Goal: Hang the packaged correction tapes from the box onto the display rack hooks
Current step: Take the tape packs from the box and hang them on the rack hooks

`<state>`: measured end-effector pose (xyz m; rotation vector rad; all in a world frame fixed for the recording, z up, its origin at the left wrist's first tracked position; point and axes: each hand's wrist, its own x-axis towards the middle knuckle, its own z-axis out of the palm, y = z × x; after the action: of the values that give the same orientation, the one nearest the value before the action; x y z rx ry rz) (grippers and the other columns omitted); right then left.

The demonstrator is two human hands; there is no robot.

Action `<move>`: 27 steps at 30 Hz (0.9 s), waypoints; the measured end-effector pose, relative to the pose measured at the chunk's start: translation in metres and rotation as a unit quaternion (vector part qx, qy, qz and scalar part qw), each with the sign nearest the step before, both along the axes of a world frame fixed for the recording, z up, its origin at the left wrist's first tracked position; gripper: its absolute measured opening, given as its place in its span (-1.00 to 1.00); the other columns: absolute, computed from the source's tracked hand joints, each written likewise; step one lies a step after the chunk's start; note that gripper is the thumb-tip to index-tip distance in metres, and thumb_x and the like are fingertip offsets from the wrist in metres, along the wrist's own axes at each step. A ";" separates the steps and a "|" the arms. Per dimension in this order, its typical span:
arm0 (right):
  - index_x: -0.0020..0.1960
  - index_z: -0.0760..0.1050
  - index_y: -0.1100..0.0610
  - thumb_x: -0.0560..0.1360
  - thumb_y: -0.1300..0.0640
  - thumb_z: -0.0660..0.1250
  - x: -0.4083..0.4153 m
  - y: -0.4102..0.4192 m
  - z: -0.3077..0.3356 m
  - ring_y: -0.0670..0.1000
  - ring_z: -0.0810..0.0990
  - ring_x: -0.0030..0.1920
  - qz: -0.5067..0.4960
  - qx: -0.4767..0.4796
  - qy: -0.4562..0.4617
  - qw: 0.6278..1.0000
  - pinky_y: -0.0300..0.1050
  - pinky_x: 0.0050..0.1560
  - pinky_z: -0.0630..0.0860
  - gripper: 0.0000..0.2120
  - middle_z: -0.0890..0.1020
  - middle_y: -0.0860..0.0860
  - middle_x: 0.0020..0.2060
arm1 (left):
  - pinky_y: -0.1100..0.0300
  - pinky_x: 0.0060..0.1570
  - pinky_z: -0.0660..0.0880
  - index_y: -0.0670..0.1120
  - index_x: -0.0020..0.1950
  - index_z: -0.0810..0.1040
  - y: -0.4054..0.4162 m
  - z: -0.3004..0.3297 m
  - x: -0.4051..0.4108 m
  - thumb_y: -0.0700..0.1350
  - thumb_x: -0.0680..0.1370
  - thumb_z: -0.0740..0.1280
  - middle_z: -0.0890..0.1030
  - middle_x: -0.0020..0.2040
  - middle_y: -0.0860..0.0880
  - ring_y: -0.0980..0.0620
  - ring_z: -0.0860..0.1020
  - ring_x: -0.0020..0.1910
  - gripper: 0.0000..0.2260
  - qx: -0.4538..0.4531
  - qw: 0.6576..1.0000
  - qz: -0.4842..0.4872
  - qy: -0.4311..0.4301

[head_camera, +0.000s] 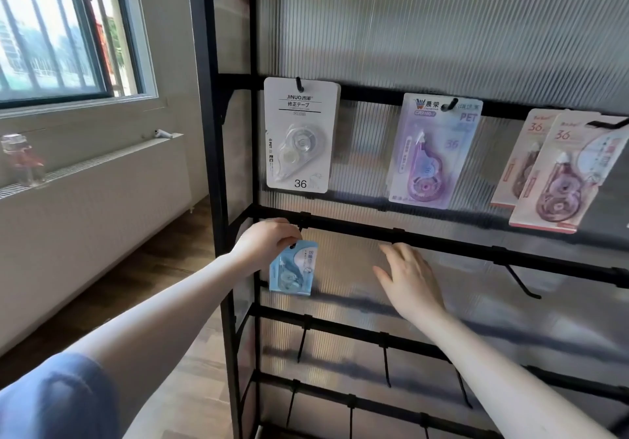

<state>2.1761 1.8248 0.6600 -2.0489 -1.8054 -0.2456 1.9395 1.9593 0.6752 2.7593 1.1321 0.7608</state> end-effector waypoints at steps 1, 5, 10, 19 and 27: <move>0.38 0.35 0.18 0.56 0.03 0.22 0.001 0.000 0.000 0.12 0.39 0.30 -0.002 -0.001 -0.003 1.000 -0.03 0.30 0.31 -0.57 0.43 0.11 0.29 | 0.25 -0.16 0.35 -0.11 0.09 0.62 0.003 0.001 0.002 -0.16 0.58 0.24 0.60 0.03 -0.03 0.00 0.54 0.01 -0.81 0.001 1.000 0.000 0.002; 0.36 0.37 0.20 0.56 0.02 0.22 0.003 0.000 -0.002 0.14 0.39 0.31 -0.006 -0.002 -0.007 1.000 -0.01 0.30 0.31 -0.57 0.44 0.13 0.29 | 0.31 -0.17 0.26 -0.12 0.11 0.62 0.015 0.005 0.010 -0.15 0.59 0.24 0.60 0.07 -0.01 0.03 0.52 0.06 -0.80 0.002 1.000 0.005 0.005; 0.40 0.32 0.18 0.58 -0.02 0.17 0.008 -0.004 -0.005 0.11 0.35 0.34 -0.013 -0.012 -0.019 1.000 -0.05 0.33 0.27 -0.54 0.40 0.11 0.33 | 0.23 -0.17 0.36 -0.12 0.08 0.62 0.028 0.005 0.017 -0.17 0.59 0.22 0.62 0.05 -0.01 0.01 0.53 0.03 -0.80 0.000 1.000 0.001 0.008; 0.53 -0.05 0.15 0.58 -0.10 0.14 0.020 -0.018 -0.007 0.05 0.22 0.45 -0.014 -0.017 -0.021 1.000 -0.18 0.40 0.14 -0.34 0.18 0.08 0.48 | 0.19 -0.20 0.32 -0.13 0.03 0.63 0.031 0.001 0.026 -0.21 0.53 0.30 0.61 -0.02 -0.09 -0.10 0.53 0.00 -0.86 0.058 0.997 0.042 -0.032; 0.52 -0.02 0.17 0.59 -0.10 0.11 0.038 -0.035 -0.023 0.06 0.23 0.43 -0.050 -0.049 -0.034 0.997 -0.16 0.39 0.19 -0.36 0.20 0.10 0.47 | -0.02 0.24 0.34 -0.12 0.37 0.41 -0.006 -0.014 0.016 -0.24 0.52 0.28 0.43 0.34 -0.10 -0.14 0.37 0.32 -0.60 0.053 0.990 0.125 -0.039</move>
<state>2.2137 1.7902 0.6367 -2.2279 -1.7880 -0.2626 1.9552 1.9531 0.6612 2.6714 1.4821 0.9728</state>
